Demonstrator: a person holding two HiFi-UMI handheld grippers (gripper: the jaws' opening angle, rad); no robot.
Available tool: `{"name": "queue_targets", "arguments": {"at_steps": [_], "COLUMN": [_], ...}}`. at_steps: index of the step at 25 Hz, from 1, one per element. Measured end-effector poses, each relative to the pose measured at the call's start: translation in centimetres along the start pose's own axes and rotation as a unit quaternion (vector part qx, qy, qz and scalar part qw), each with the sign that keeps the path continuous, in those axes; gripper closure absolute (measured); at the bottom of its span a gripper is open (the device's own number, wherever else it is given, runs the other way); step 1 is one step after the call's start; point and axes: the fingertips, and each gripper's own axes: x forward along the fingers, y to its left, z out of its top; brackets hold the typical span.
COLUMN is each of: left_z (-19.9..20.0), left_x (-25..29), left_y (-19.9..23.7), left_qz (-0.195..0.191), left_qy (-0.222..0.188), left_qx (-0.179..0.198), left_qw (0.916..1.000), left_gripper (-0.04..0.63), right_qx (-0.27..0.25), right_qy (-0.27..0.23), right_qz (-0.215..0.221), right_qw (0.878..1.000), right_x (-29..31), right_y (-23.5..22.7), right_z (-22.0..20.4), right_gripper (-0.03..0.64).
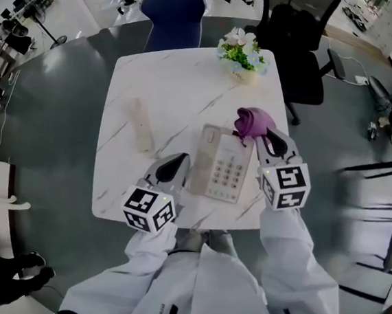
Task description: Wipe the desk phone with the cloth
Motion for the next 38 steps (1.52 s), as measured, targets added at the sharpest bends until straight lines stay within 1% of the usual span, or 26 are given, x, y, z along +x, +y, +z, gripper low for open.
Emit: {"name": "queue_targets", "arguments": {"at_steps": [4, 8, 12, 23, 38], "left_z": [-0.4, -0.9, -1.5, -2.3, -3.0], "left_x": [1.0, 1.4, 1.6, 1.6, 1.3], "left_y": [0.6, 1.1, 1.4, 1.6, 0.1], "left_qz": [-0.011, -0.019, -0.025, -0.047, -0.073], "left_qy": [0.006, 0.012, 0.019, 0.025, 0.032], "left_qx": [-0.003, -0.007, -0.013, -0.017, -0.011], "left_qw": [0.9999, 0.9997, 0.9994, 0.9985, 0.9968], "left_gripper": [0.597, 0.597, 0.597, 0.597, 0.597], "right_qx": [-0.054, -0.12, -0.151, -0.163, -0.148], "right_qy": [0.025, 0.055, 0.075, 0.096, 0.12], "right_qz": [-0.015, -0.034, -0.04, -0.043, -0.035], "right_qw": [0.998, 0.991, 0.985, 0.981, 0.981], "right_x": [1.7, 2.5, 3.0, 3.1, 2.2], "right_y": [0.4, 0.6, 1.1, 2.7, 3.8], "right_z": [-1.0, -2.3, -3.6, -5.4, -6.4], "right_gripper": [0.584, 0.584, 0.584, 0.584, 0.584]}}
